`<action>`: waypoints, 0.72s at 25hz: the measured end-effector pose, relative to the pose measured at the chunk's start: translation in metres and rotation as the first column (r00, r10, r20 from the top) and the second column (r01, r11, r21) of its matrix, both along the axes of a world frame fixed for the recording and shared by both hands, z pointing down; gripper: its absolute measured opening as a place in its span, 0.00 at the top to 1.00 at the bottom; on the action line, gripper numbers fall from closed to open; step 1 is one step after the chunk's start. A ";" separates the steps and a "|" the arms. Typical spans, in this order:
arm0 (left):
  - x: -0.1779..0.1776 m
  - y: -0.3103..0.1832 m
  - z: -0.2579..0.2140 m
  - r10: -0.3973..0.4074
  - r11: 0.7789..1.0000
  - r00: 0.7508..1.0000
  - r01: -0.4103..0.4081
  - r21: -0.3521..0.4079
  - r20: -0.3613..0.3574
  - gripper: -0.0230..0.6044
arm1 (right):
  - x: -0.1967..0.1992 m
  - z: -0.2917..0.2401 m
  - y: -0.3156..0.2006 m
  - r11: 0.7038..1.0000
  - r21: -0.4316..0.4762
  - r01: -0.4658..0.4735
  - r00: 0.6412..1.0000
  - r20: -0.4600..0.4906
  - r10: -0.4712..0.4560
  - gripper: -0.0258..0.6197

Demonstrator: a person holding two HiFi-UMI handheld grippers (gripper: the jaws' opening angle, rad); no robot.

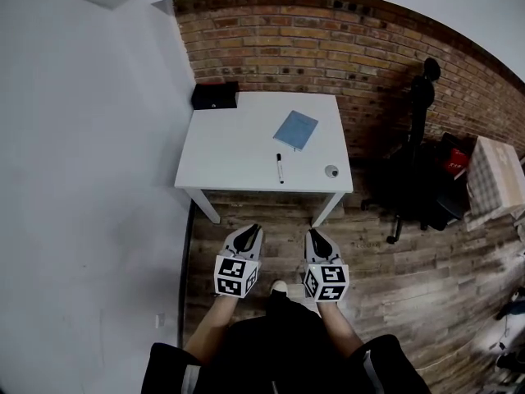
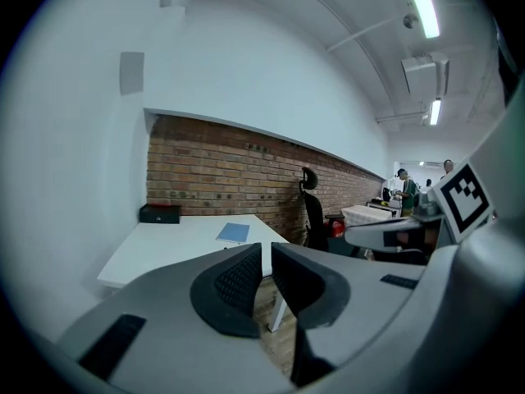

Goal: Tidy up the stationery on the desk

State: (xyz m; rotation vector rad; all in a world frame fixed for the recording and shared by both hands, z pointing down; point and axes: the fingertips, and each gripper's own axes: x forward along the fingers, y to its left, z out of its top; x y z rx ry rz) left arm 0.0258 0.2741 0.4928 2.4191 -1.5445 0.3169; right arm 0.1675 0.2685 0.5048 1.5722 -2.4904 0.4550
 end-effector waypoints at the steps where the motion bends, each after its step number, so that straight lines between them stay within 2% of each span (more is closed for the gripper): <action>1: 0.000 -0.011 0.000 -0.004 1.000 1.000 0.004 -0.001 0.001 0.89 | 0.001 0.000 -0.011 1.000 -0.001 0.002 1.000 0.001 -0.002 0.92; 11: -0.003 -0.101 -0.006 -0.029 1.000 0.999 0.029 0.003 0.013 0.89 | -0.001 -0.004 -0.105 1.000 0.008 0.027 1.000 0.010 -0.027 0.92; 18: -0.015 -0.138 0.000 -0.037 0.999 0.999 0.037 -0.001 0.015 0.89 | -0.009 0.007 -0.142 0.999 -0.018 0.035 0.999 0.002 -0.035 0.92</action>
